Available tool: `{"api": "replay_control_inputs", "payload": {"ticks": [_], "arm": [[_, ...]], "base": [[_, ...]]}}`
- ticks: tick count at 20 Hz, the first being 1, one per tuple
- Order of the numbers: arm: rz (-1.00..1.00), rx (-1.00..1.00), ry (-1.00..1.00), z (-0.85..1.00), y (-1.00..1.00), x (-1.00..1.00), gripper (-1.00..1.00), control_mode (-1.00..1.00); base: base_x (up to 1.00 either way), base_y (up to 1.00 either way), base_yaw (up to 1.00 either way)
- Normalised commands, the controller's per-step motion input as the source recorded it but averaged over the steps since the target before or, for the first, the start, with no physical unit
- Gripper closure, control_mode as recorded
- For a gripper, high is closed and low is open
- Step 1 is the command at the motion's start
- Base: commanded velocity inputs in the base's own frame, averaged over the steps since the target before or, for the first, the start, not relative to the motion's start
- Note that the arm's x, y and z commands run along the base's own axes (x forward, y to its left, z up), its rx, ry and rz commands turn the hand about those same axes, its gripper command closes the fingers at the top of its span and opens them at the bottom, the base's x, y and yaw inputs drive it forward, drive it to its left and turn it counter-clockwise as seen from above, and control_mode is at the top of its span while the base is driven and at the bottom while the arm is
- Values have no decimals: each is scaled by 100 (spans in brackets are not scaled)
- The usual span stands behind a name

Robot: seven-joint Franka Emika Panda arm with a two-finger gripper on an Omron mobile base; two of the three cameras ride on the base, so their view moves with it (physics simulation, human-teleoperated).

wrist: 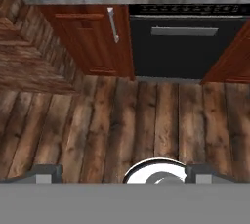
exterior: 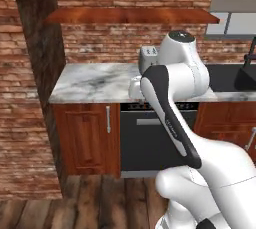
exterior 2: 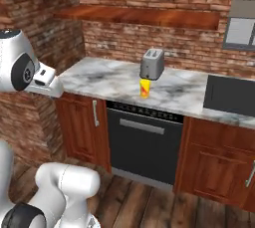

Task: Place the pitcher and cup on the dining counter for serving.

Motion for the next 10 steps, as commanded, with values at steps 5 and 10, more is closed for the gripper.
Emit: {"api": "replay_control_inputs", "payload": {"ticks": [5, 10], "arm": [[0, 0, 0, 0, 0, 0, -100, 100], [0, 0, 0, 0, 0, 0, -100, 100]], "base": [[18, -64, -65], [82, -1, -44]]}}
